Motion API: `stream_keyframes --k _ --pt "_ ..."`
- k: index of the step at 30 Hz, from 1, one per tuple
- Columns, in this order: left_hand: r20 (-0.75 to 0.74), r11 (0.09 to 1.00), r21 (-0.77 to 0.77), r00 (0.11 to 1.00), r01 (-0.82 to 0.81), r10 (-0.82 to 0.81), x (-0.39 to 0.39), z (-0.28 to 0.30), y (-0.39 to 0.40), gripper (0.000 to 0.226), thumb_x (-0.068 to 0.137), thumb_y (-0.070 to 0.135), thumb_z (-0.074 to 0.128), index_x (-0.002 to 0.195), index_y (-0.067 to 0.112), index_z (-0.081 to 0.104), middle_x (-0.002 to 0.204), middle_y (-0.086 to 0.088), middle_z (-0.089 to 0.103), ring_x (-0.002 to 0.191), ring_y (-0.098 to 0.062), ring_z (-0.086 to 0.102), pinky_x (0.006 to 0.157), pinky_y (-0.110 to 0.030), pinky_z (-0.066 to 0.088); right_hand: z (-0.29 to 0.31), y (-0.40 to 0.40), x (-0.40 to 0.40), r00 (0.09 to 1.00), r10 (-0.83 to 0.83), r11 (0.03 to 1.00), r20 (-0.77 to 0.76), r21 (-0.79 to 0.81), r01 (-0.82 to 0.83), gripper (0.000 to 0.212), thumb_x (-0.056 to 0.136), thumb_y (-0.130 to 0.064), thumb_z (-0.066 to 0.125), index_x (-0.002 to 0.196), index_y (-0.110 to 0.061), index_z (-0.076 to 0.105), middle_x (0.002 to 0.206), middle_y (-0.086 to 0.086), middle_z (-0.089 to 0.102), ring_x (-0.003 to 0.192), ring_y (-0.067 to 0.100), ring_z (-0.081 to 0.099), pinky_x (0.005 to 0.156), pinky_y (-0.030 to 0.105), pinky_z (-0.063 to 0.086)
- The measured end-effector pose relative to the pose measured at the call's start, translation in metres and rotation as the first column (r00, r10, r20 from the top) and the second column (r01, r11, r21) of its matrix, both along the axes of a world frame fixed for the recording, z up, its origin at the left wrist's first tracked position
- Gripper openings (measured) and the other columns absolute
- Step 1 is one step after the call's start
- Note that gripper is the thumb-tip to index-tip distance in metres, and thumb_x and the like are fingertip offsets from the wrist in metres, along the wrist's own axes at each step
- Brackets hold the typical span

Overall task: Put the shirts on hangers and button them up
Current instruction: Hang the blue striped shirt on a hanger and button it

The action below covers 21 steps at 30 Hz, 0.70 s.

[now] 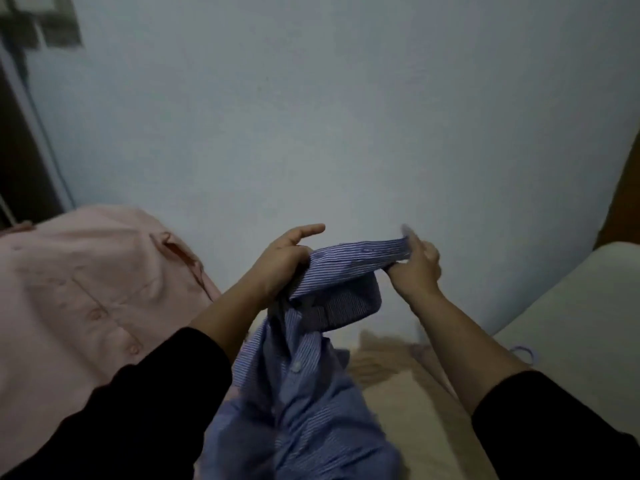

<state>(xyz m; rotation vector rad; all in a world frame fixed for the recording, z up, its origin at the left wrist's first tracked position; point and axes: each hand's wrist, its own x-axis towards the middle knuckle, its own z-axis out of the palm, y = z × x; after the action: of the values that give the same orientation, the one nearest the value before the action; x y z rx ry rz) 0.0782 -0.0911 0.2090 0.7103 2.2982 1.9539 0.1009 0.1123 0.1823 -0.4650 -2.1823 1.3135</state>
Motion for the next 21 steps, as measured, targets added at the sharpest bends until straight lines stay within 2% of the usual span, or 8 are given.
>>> stream_keyframes --k 2,3,6,9,13,15,18,21 --pt "-0.065 0.999 -0.026 0.997 -0.041 0.039 0.011 0.019 -0.01 0.045 0.085 0.003 0.047 0.117 0.032 0.06 0.097 -0.005 0.066 0.085 -0.019 0.062 0.076 -0.03 0.048 0.027 -0.003 0.017 0.981 0.171 0.982 0.093 0.065 -0.178 0.008 0.087 -0.015 0.057 0.091 -0.019 0.064 0.102 0.01 0.061 0.092 0.026 0.052 0.076 0.034 0.047" --pt "-0.101 0.996 -0.056 0.993 -0.065 0.059 0.015 0.026 -0.014 0.041 0.085 0.01 0.053 0.119 0.032 0.06 0.101 -0.003 0.066 0.087 -0.017 0.063 0.078 -0.028 0.049 0.038 -0.005 0.025 0.966 0.232 0.971 0.111 0.036 -0.237 0.012 0.088 -0.007 0.051 0.086 -0.011 0.062 0.092 0.012 0.061 0.085 0.024 0.05 0.071 0.033 0.043" --pt "-0.186 0.985 -0.137 0.979 -0.108 0.081 0.022 0.04 -0.023 0.049 0.085 0.016 0.068 0.131 0.022 0.054 0.094 -0.008 0.072 0.088 -0.015 0.067 0.087 -0.032 0.05 0.062 -0.005 0.042 0.98 0.191 0.98 0.05 -0.057 -0.188 0.018 0.09 -0.001 0.042 0.095 -0.002 0.059 0.099 0.022 0.062 0.085 0.026 0.052 0.077 0.04 0.043" --pt "-0.276 0.952 -0.244 0.954 -0.185 0.115 0.03 0.047 -0.022 0.048 0.086 0.017 0.069 0.131 0.022 0.053 0.087 0.006 0.073 0.089 -0.015 0.069 0.084 -0.031 0.053 0.071 -0.002 0.054 0.969 0.245 0.969 0.018 -0.032 -0.244 0.014 0.088 -0.005 0.048 0.096 -0.005 0.059 0.101 0.019 0.063 0.085 0.026 0.055 0.073 0.035 0.043" --pt "-0.236 0.976 -0.185 0.969 -0.114 0.069 0.043 0.044 -0.014 0.046 0.087 0.012 0.066 0.131 0.018 0.054 0.086 0.005 0.073 0.082 -0.006 0.068 0.07 -0.014 0.051 0.071 -0.013 0.065 0.73 0.673 0.738 0.116 -0.038 -0.674 0.064 0.067 -0.007 0.08 0.124 -0.014 0.051 0.114 0.004 0.064 0.102 0.02 0.062 0.084 0.032 0.053" --pt "-0.187 0.993 -0.109 0.982 -0.055 0.034 0.048 0.038 -0.009 0.047 0.088 0.006 0.063 0.132 0.018 0.051 0.079 0.003 0.071 0.074 -0.007 0.066 0.068 -0.017 0.049 0.068 -0.026 0.068 0.672 0.73 0.679 0.124 -0.028 -0.733 0.055 0.068 -0.012 0.082 0.117 -0.019 0.059 0.112 0.002 0.068 0.104 0.017 0.064 0.088 0.032 0.053" --pt "-0.093 0.999 0.04 0.996 -0.01 0.013 0.055 0.025 0.0 0.047 0.092 0.006 0.058 0.136 0.015 0.045 0.073 0.003 0.064 0.073 -0.012 0.06 0.072 -0.023 0.048 0.063 -0.043 0.074 0.803 0.592 0.805 0.063 0.003 -0.594 0.022 0.075 -0.021 0.078 0.095 -0.016 0.07 0.096 0.003 0.072 0.093 0.019 0.067 0.083 0.033 0.054" --pt "0.037 0.998 0.068 0.999 0.004 -0.006 0.063 0.002 0.004 0.052 0.093 0.017 0.059 0.141 0.014 0.037 0.09 -0.008 0.061 0.086 -0.02 0.061 0.08 -0.032 0.048 0.057 -0.044 0.072 0.889 0.455 0.877 -0.049 -0.151 -0.457 0.024 0.079 -0.027 0.074 0.096 -0.011 0.067 0.097 0.008 0.07 0.088 0.023 0.067 0.082 0.037 0.054"
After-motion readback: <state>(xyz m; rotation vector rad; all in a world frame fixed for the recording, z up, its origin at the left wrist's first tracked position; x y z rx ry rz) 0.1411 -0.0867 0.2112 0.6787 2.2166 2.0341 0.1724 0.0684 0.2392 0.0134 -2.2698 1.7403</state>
